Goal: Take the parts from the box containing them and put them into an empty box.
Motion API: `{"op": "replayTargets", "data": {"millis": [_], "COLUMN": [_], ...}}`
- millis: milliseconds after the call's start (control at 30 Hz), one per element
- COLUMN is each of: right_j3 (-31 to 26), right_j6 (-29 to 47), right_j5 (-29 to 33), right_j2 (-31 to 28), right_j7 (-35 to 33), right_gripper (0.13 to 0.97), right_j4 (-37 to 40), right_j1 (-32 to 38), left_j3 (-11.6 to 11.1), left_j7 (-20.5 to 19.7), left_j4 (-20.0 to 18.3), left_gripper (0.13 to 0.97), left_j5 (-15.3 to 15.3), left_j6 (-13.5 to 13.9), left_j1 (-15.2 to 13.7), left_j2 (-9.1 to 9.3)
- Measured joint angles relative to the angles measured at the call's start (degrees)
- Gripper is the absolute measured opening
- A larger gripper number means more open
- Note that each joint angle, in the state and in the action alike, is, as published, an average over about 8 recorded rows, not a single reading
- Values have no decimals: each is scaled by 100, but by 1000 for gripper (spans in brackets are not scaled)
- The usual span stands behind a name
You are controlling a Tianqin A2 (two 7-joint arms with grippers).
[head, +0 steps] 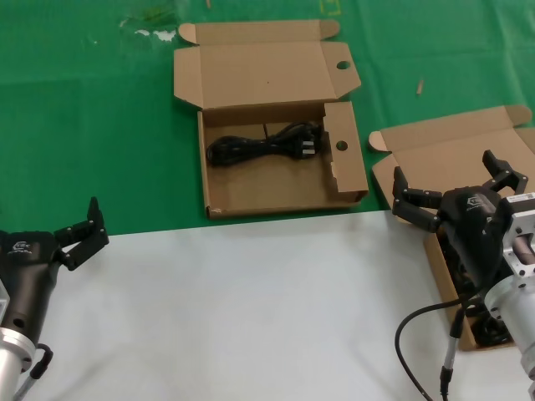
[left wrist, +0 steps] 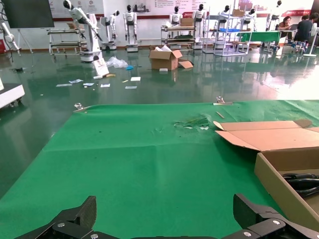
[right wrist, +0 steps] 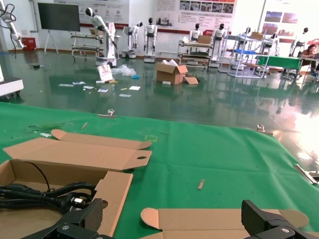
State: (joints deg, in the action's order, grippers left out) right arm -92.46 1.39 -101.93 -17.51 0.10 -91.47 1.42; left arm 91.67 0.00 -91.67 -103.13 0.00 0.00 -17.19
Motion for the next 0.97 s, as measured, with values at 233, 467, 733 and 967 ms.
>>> {"op": "replayTargets", "data": {"millis": [233,467,733,967], "right_j3": [0,0,0,0], "right_j6": [0,0,0,0], "right_j5": [0,0,0,0], "right_j2": [0,0,0,0], "right_j7": [0,0,0,0], "right_gripper": [966,966,966,966], "right_j4": [0,0,0,0], "right_j1": [0,0,0,0], "left_j3": [0,0,0,0], "left_j7": [0,0,0,0], "left_j4": [0,0,0,0], "left_gripper": [966,966,966,966], "left_j5": [0,0,0,0], "left_j6": [0,0,0,0], "left_j1": [0,0,0,0], "left_j2": [0,0,0,0]}}
